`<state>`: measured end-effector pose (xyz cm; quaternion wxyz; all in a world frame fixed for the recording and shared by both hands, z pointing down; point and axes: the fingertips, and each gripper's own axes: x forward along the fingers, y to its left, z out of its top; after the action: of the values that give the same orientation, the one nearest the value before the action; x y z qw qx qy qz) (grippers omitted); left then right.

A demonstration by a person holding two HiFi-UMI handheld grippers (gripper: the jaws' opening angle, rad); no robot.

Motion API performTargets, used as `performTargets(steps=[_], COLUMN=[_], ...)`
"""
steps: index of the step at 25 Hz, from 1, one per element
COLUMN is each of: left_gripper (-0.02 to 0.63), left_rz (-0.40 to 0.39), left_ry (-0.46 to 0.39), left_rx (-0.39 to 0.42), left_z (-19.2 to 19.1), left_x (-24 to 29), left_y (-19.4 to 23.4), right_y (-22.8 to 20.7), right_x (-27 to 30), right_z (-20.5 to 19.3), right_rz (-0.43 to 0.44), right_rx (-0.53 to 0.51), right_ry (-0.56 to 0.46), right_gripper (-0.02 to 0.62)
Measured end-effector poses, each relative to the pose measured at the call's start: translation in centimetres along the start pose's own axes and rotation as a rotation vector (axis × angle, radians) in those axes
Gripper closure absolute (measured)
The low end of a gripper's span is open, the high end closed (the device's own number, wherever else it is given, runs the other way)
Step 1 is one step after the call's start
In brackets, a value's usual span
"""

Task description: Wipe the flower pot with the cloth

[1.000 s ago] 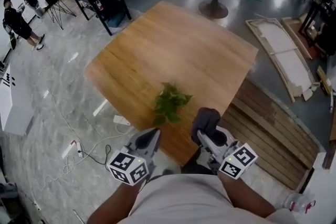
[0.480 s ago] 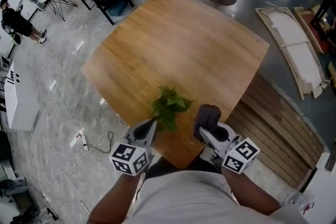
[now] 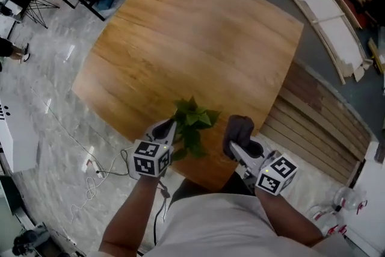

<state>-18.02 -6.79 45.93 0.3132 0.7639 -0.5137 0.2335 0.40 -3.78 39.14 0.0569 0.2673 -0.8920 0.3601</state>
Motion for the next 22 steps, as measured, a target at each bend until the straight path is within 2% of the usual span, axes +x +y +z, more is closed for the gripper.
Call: performTargets(steps=[5,14,19,22], left_gripper=[0.555,0.555,0.555,0.563], left_rz=[-0.023,-0.063,-0.108,-0.109], left_ry=[0.089,0.206,0.248,0.242], left_rx=[0.009,-0.016,-0.033,-0.069], left_z=[-1.2,-3.9,-4.6,-4.9], left_x=[4.5,9.2,10.6,11.0], left_y=[2.1,4.4,4.2,4.4], right_y=[-2.5,-5.9,-7.1,-7.5], right_x=[1.6,3.7,4.1,4.5], right_z=[-1.2,-3.2,-4.2,-4.4], right_rz=[-0.056,-0.121,-0.14,-0.14], right_rx=[0.044,0.127,0.148,0.151], right_ry=[0.009,0.012,0.023,0.028], right_gripper=[0.528,0.528,0.528,0.528])
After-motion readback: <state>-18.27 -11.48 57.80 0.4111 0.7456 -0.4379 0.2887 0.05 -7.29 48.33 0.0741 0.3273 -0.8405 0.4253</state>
